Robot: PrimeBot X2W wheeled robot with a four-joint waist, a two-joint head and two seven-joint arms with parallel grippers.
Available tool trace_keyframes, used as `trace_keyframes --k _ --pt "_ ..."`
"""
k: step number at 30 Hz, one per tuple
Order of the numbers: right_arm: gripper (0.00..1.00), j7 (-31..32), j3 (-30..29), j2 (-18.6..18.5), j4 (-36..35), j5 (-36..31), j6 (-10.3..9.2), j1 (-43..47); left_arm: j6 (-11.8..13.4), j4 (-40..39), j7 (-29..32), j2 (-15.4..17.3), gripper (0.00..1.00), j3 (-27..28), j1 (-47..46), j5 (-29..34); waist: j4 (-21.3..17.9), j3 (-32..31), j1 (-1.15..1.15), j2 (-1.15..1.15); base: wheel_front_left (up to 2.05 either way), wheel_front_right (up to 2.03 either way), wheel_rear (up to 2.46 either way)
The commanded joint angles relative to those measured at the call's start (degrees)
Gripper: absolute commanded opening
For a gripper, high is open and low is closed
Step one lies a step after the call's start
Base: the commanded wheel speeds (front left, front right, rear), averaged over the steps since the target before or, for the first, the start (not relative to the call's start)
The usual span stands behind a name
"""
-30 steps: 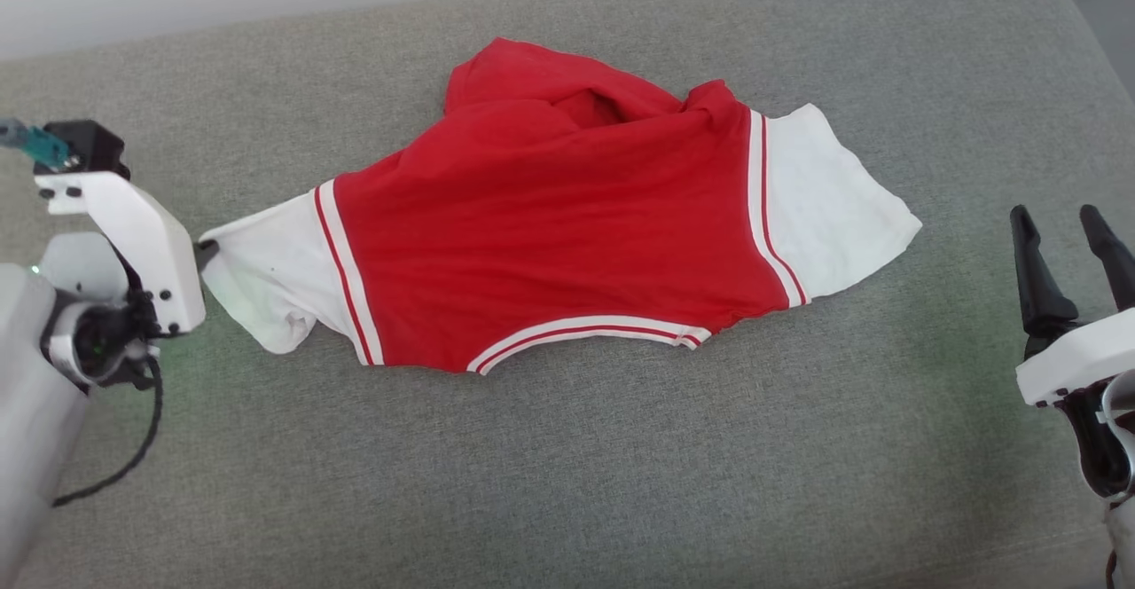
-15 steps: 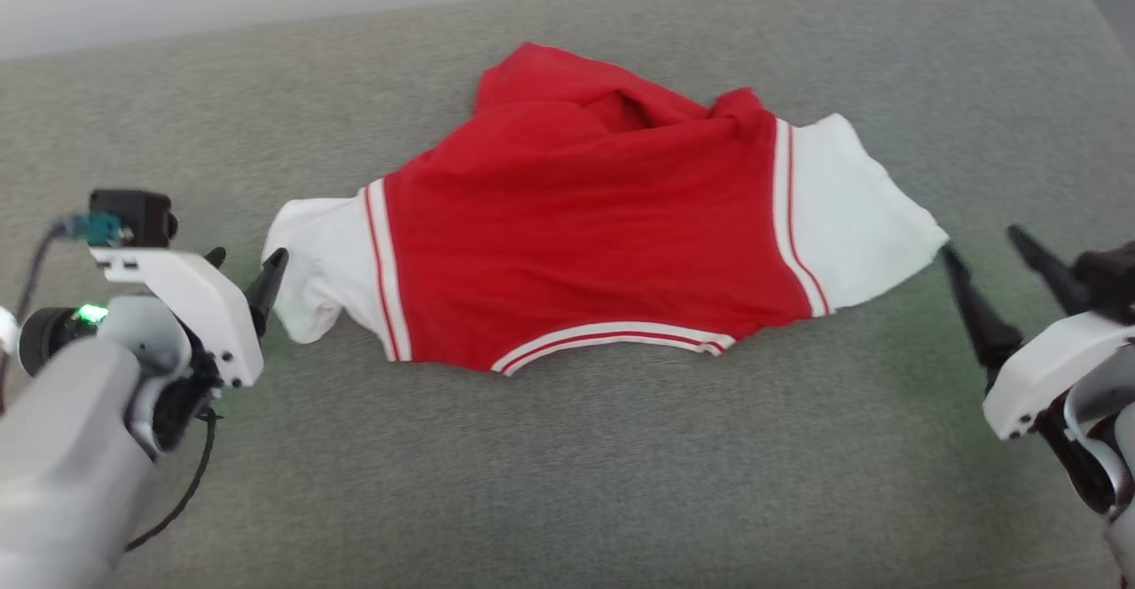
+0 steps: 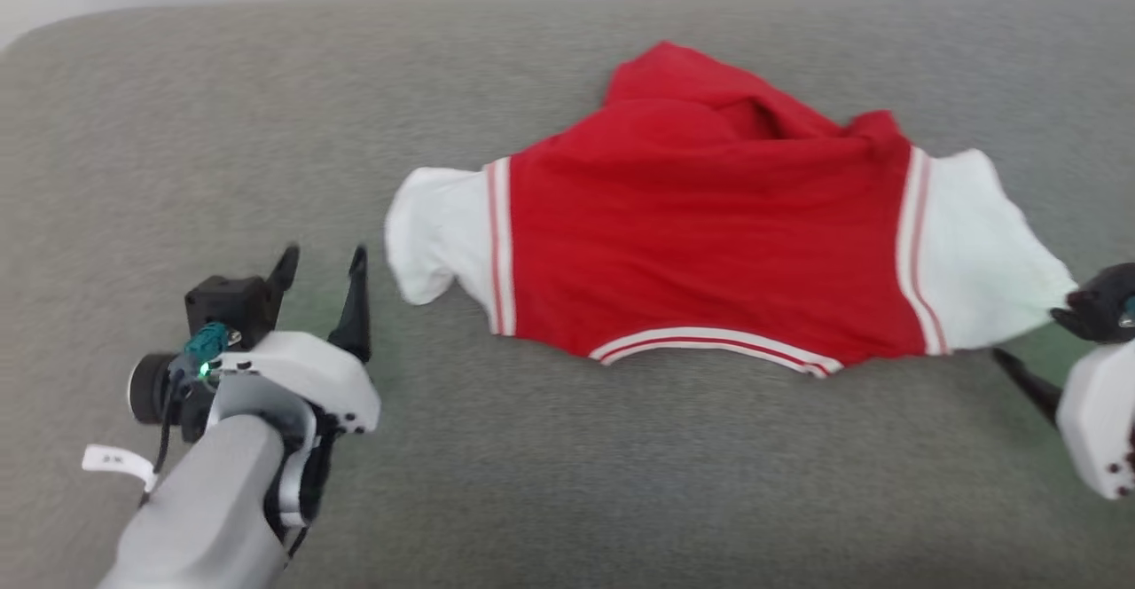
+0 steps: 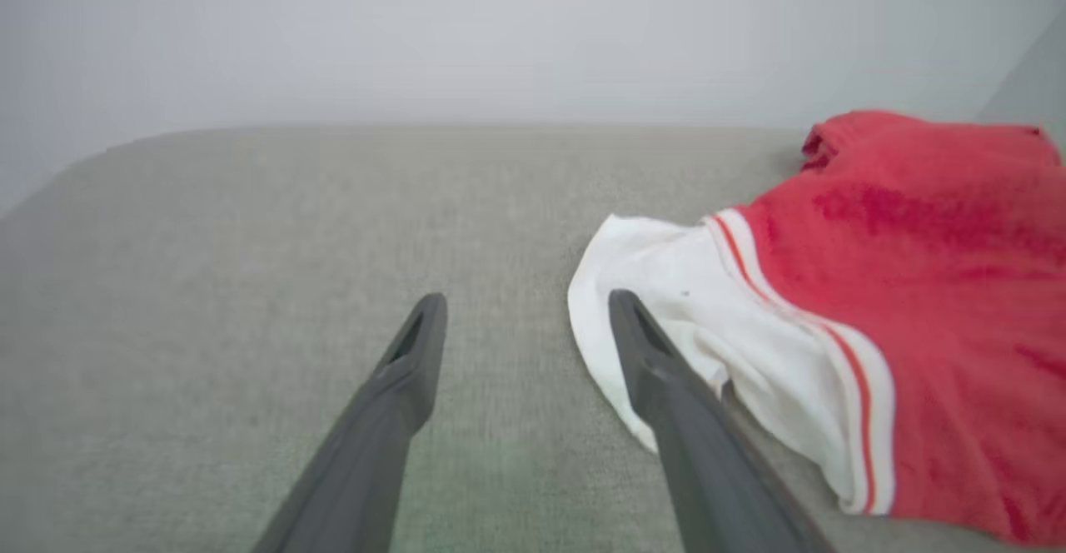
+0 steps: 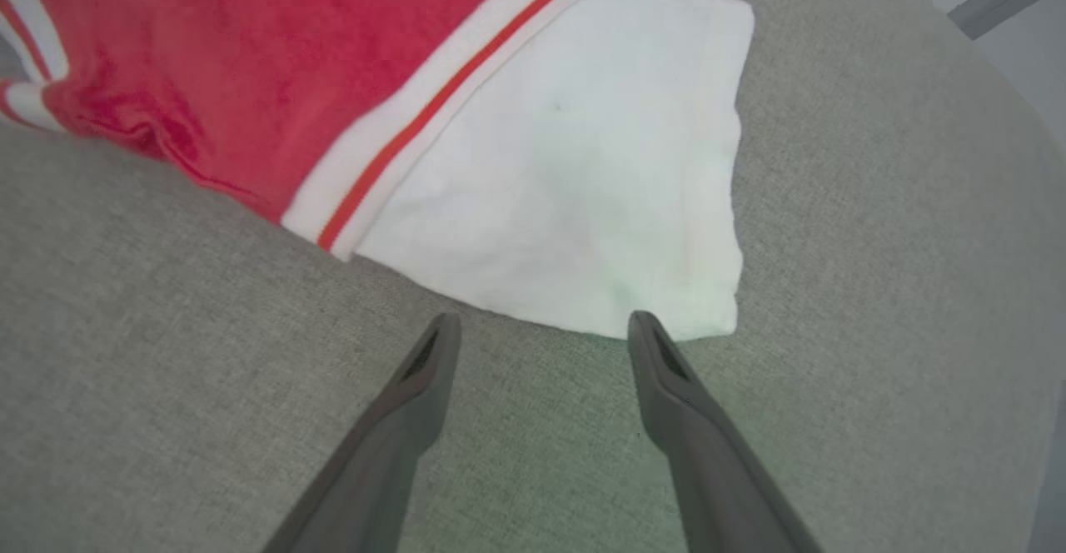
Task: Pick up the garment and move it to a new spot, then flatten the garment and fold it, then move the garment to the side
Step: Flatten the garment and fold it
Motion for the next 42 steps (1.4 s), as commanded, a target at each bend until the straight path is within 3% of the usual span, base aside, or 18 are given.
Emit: trace_keyframes --k 1,4,8,17,18,19,20,21,24,27,30,32,34,37,39,42 --pt "1.0 0.06 0.12 -0.24 -0.17 0.38 -0.04 -0.72 0.35 -0.65 -0.34 0.09 1.0 0.78 0.37 0.89 1.73 0.23 0.0 0.0 0.0 0.0 0.0" --pt "1.0 0.91 2.42 -3.06 0.34 1.81 -0.04 -1.87 2.53 -8.24 -0.33 -2.27 1.0 5.98 6.61 7.92 3.55 0.48 0.0 0.0 0.0 0.0 0.0" --pt "1.0 2.39 5.54 -5.36 2.01 3.83 -0.04 -3.09 3.55 -15.46 -0.34 -5.44 1.0 11.15 13.04 15.76 5.33 0.78 0.0 0.0 0.0 0.0 0.0" --pt "1.0 4.38 13.14 -5.56 6.02 6.44 -0.07 -5.46 0.76 -21.43 -0.36 -10.59 1.0 17.63 18.74 23.83 6.6 2.43 0.0 0.0 0.0 0.0 0.0" --pt "0.76 4.93 13.97 -5.39 6.51 6.58 -0.08 -5.6 0.24 -21.58 -0.36 -10.76 1.0 18.24 18.75 24.4 6.52 2.67 0.0 0.0 0.0 0.0 0.0" --pt "0.62 5.32 14.91 -5.2 6.89 6.98 -0.09 -5.76 -0.43 -21.54 -0.36 -10.9 1.0 18.58 18.65 25.02 6.44 2.86 0.0 0.0 0.0 0.0 0.0" --pt "0.22 5.31 15.36 -4.99 7.38 7.41 -0.12 -5.97 -1.16 -21.6 -0.36 -11.06 1.0 18.85 18.3 25.45 6.33 3.02 0.0 0.0 0.0 0.0 0.0" --pt "0.0 5.32 15.65 -4.8 7.91 7.86 -0.17 -6.45 -2.1 -21.71 -0.36 -11.2 1.0 19.18 17.87 25.59 6.15 3.25 0.0 0.0 0.0 0.0 0.0" --pt "0.0 5.67 16.33 -4.54 9.71 9.35 -0.2 -7.27 -4.92 -19.93 -0.36 -9.86 1.0 19.37 15.81 26.66 5.68 3.74 0.0 0.0 0.0 0.0 0.0" --pt "0.0 5.11 16.48 -3.86 10.65 10.32 -0.2 -8.1 -9.49 -17.4 0.38 -7.46 1.0 17.99 11.49 26.85 5.14 4.08 0.0 0.0 0.0 0.0 0.0" --pt "0.0 4.24 16.6 -3.34 10.96 10.71 -0.22 -9.28 -14.78 -15.47 5.82 -3.94 1.0 16.24 5.85 26.47 4.5 4.53 0.0 0.0 0.0 0.0 0.0" --pt "0.0 3.75 16.74 -3.01 11.07 10.64 -0.24 -10.0 -17.01 -14.27 11.99 -3.11 1.0 14.65 2.24 23.25 4.02 4.84 0.0 0.0 0.0 0.0 0.0" --pt "0.02 3.55 16.98 -2.61 11.15 10.89 -0.24 -10.65 -17.94 -13.47 20.26 0.03 1.0 10.55 -1.68 22.45 3.41 5.2 0.0 0.0 0.0 0.0 0.0" --pt "0.0 3.66 17.63 -2.11 10.78 10.84 -0.24 -11.86 -18.28 -14.57 33.26 3.35 1.0 1.36 -6.94 15.71 2.51 5.91 0.0 0.0 0.0 0.0 0.0" --pt "0.0 3.82 17.99 -1.87 10.45 10.89 -0.24 -12.9 -18.11 -15.16 39.22 6.38 1.0 -2.73 -10.69 10.45 1.94 6.64 0.0 0.0 0.0 0.0 0.0" --pt "0.0 3.76 18.5 -1.5 10.11 11.11 -0.27 -14.07 -18.14 -14.8 45.26 8.09 1.0 -7.92 -14.65 3.86 1.21 7.69 0.0 0.0 0.0 0.0 0.0"
